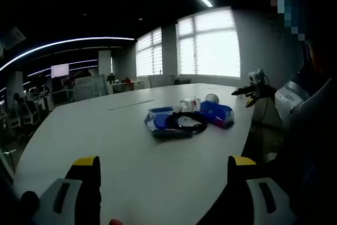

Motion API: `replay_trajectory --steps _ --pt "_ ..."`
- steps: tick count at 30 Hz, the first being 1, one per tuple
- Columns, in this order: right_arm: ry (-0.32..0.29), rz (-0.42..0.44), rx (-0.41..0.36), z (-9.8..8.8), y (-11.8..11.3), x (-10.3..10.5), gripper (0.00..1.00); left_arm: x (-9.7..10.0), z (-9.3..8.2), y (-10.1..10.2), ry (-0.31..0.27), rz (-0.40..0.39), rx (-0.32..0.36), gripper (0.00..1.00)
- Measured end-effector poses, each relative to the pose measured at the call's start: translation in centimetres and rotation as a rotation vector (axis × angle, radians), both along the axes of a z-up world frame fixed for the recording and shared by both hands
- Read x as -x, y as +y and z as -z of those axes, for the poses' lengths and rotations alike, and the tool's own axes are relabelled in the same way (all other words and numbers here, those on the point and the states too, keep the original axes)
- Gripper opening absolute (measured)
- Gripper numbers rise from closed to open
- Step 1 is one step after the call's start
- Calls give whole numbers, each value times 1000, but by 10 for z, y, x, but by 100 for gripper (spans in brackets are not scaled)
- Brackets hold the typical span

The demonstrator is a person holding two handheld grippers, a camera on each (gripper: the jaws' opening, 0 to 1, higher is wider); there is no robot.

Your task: Arrange the tabletop items into an orderly group along one side of the table until the central work area is clear of visible clutter.

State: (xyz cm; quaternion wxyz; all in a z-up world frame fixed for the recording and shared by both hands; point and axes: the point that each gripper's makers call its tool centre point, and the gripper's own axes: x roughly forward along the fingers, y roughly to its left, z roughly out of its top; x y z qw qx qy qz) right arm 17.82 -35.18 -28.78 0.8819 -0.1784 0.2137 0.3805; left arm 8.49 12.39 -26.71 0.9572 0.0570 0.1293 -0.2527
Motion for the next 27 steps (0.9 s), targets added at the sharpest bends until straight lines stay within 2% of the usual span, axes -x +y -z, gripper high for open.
replay_trajectory --steps 27 --pt "-2 3 -1 -1 -2 1 100 -3 0 -2 0 5 -9 100"
